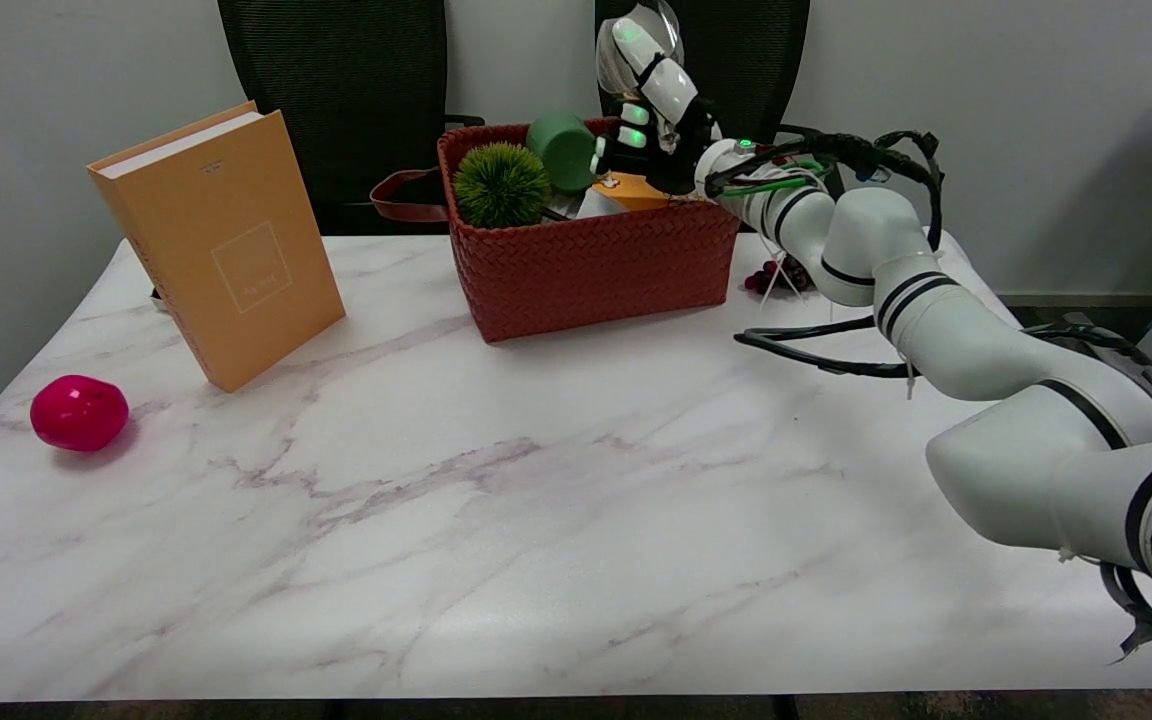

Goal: Place the stainless steel scoop into the brown storage basket.

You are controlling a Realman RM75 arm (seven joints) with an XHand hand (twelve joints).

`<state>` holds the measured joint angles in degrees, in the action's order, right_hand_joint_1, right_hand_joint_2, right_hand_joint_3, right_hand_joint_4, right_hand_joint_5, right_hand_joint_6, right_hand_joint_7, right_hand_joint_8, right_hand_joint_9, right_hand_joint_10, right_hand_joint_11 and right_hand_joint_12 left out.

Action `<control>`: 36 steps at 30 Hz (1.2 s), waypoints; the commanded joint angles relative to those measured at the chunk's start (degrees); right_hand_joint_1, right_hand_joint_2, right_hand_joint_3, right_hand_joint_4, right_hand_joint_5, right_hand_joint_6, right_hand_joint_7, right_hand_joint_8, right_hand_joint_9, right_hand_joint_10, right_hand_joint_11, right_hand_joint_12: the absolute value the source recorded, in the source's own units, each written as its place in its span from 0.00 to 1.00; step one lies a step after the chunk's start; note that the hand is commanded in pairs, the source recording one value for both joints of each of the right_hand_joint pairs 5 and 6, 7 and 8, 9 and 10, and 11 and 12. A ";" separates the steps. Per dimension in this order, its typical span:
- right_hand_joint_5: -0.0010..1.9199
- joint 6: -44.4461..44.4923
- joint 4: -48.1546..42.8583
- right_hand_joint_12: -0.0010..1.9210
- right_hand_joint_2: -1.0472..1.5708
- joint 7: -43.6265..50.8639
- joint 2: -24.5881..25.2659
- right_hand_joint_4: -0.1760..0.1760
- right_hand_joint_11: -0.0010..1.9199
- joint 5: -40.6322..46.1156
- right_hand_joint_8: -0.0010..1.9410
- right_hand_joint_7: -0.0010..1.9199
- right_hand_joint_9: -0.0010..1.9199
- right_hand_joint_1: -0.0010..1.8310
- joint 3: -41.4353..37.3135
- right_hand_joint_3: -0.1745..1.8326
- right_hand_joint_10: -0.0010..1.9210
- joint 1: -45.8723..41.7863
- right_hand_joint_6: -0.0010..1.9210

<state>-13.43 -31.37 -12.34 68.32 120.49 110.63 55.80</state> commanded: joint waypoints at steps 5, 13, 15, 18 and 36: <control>0.94 0.14 -1.07 0.68 0.71 -0.25 -0.77 0.50 0.68 0.03 0.94 0.95 0.70 0.23 -0.47 0.00 0.70 -1.43 0.94; 0.93 1.99 -3.12 0.71 0.77 -0.25 -1.65 0.50 0.71 0.03 0.93 0.94 0.71 0.16 -1.43 0.00 0.70 -2.91 0.93; 0.92 2.22 -3.58 0.71 0.78 -0.25 -2.00 0.50 0.71 0.27 0.93 0.94 0.70 0.15 -1.62 0.00 0.70 -3.42 0.92; 0.91 2.42 -4.18 0.72 0.80 -0.25 -2.40 0.50 0.72 1.50 0.93 0.94 0.70 0.13 -1.70 0.00 0.70 -4.10 0.91; 0.79 3.30 -5.95 0.69 0.83 -0.25 -3.32 0.50 0.69 1.62 0.83 0.84 0.60 0.06 -2.54 0.00 0.60 -5.51 0.79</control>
<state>-10.62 -36.05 -12.57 65.74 121.71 108.56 51.35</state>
